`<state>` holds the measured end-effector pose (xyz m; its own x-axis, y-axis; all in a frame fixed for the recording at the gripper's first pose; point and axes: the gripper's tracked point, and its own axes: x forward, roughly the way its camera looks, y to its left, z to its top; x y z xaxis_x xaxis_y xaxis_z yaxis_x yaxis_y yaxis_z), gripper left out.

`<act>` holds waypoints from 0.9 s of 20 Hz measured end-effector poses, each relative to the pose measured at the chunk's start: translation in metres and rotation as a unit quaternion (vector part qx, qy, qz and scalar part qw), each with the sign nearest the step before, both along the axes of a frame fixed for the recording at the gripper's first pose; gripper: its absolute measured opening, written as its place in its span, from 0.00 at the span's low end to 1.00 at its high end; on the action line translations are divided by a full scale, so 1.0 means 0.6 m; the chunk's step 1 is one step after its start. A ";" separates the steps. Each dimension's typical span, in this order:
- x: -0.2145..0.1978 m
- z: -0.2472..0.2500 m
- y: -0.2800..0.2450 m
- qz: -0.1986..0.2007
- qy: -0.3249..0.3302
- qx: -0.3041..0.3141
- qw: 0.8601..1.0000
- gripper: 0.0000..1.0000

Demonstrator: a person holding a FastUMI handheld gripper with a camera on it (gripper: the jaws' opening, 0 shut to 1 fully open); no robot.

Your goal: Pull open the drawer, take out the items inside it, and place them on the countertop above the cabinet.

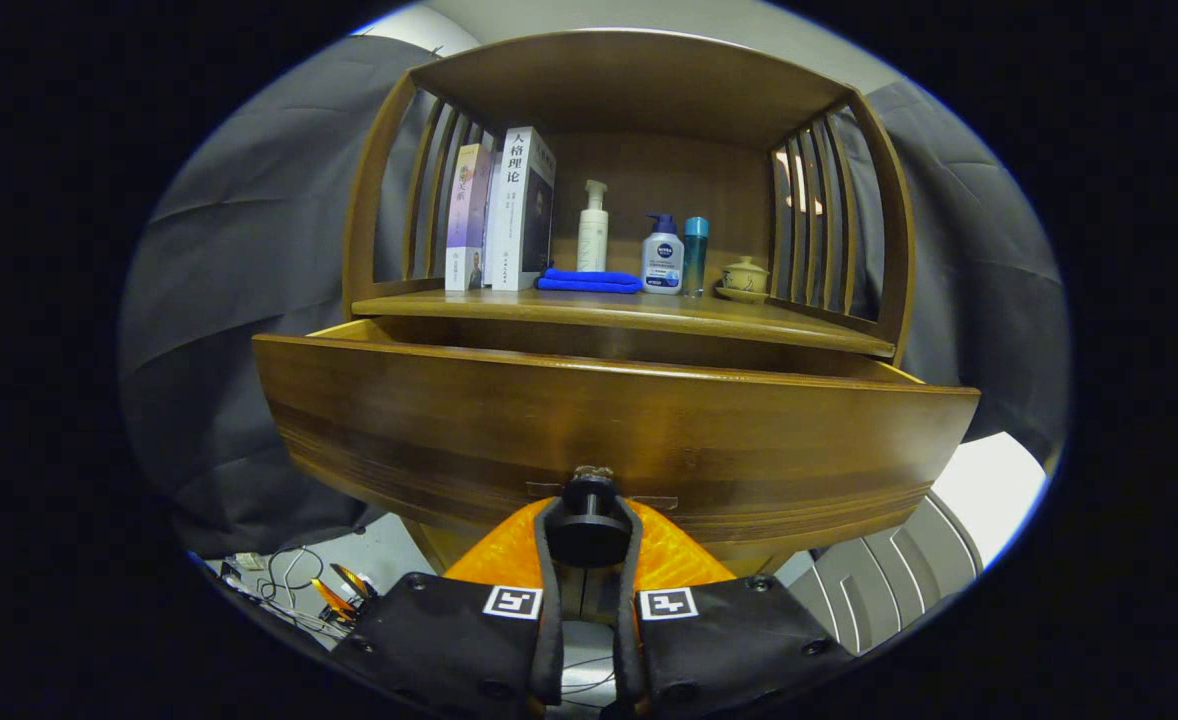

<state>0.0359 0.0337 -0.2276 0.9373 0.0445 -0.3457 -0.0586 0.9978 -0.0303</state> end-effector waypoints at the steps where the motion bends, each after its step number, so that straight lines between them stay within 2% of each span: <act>1: -0.010 0.000 0.001 0.001 -0.001 0.004 1.000 0.22; 12: -0.086 -0.007 0.011 0.031 0.003 -0.005 1.000 0.22; 18: -0.099 -0.009 0.012 0.036 0.009 -0.007 0.999 0.22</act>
<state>-0.0233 0.0409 -0.2331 0.9253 0.1066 -0.3640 -0.1305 0.9906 -0.0417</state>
